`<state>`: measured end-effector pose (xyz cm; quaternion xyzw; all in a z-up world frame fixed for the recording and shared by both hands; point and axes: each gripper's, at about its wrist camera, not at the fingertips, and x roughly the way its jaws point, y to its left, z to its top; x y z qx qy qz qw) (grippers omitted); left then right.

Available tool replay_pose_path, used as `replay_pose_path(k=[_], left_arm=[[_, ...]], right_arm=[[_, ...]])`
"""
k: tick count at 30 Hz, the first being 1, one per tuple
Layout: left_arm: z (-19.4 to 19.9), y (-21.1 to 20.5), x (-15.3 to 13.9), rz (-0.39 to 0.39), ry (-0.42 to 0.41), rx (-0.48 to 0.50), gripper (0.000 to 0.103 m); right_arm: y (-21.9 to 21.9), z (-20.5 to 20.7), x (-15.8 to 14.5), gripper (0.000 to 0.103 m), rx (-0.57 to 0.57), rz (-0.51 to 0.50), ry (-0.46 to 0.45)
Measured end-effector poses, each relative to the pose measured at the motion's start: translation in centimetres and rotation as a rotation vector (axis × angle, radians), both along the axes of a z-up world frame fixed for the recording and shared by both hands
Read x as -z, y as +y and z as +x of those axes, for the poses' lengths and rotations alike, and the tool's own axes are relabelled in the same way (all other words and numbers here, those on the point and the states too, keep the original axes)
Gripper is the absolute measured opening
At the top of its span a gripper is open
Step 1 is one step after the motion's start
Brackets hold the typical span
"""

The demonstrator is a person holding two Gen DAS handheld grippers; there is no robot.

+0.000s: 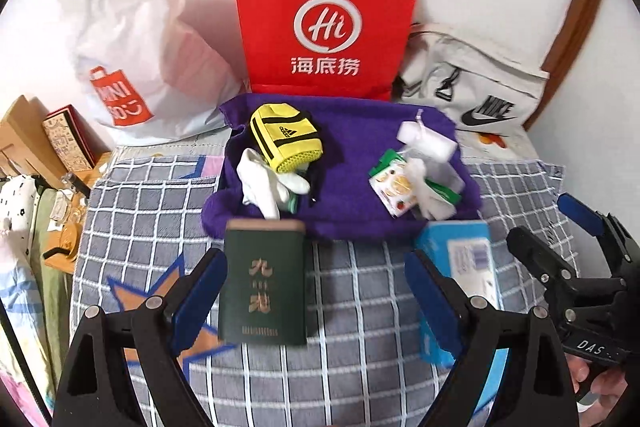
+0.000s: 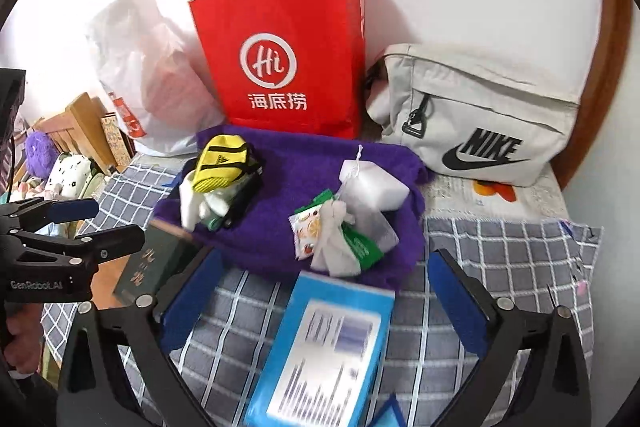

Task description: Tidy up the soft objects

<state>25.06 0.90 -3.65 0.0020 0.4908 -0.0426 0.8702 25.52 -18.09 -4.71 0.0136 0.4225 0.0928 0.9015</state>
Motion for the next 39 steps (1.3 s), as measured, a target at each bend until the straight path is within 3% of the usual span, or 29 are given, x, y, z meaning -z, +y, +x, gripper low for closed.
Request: replay_pose_path(k=[15, 23, 28, 39], left_arm=[[-12.7, -0.4, -3.5, -0.024, -0.166, -0.035, 0.091], [-19.0, -1.1, -4.5, -0.001, -0.270, -0.035, 0.091], [-20.8, -1.3, -4.4, 0.014, -0.324, -0.057, 0.091], [-22.1, -1.7, -4.1, 0.013, -0.331, -0.050, 0.091]], right_arm=[[0.0, -12.6, -3.3, 0.102, 0.046, -0.018, -0.070], [-0.5, -18.4, -4.0, 0.102, 0.065, -0.012, -0.085], [-0.9, -20.8, -3.8, 0.102, 0.075, -0.022, -0.092], [-1.8, -22.3, -4.2, 0.102, 0.104, -0.016, -0.123]])
